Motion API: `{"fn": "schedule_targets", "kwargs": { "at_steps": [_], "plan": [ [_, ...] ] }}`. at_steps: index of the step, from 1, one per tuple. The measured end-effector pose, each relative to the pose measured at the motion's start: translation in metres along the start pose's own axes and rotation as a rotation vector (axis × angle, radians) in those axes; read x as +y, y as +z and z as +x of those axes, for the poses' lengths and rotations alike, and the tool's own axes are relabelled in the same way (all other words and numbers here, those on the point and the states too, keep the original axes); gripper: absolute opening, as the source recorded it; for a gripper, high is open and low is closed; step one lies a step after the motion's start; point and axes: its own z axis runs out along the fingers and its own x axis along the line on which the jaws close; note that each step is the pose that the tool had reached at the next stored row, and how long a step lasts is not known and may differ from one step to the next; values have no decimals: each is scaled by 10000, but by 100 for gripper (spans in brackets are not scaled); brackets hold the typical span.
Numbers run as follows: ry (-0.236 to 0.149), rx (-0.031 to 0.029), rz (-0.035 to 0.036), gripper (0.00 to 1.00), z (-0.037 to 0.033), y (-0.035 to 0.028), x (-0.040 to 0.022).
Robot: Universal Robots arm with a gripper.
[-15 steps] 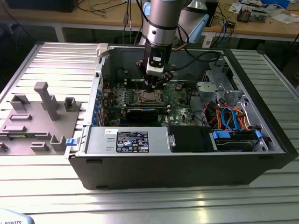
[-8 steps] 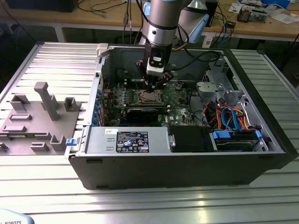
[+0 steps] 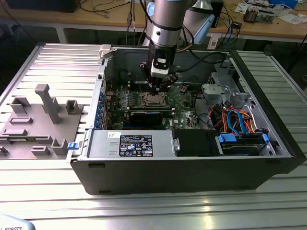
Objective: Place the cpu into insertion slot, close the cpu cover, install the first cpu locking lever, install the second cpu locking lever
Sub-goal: 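Install the first cpu locking lever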
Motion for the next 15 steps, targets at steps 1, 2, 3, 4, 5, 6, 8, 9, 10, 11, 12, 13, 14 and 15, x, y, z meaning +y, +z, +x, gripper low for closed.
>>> {"fn": "schedule_targets", "kwargs": {
  "at_steps": [1, 2, 3, 4, 5, 6, 8, 9, 10, 11, 12, 13, 14, 15],
  "plan": [
    [-10, -1, 0, 11, 0, 0, 0],
    [-19, -2, 0, 11, 0, 0, 0],
    [-30, -3, 1, 11, 0, 0, 0],
    [-39, -4, 1, 11, 0, 0, 0],
    [-50, -5, 1, 11, 0, 0, 0],
    [-62, -6, 2, 11, 0, 0, 0],
    [-79, -8, 2, 11, 0, 0, 0],
    [-87, -9, 2, 11, 0, 0, 0],
    [-99, -10, 2, 11, 0, 0, 0],
    [-107, -10, 3, 11, 0, 0, 0],
    [-118, -11, 2, 11, 0, 0, 0],
    [-125, -12, 3, 11, 0, 0, 0],
    [-139, -13, 3, 11, 0, 1, 0],
    [-146, -14, 4, 11, 0, 0, 0]
  ]
}}
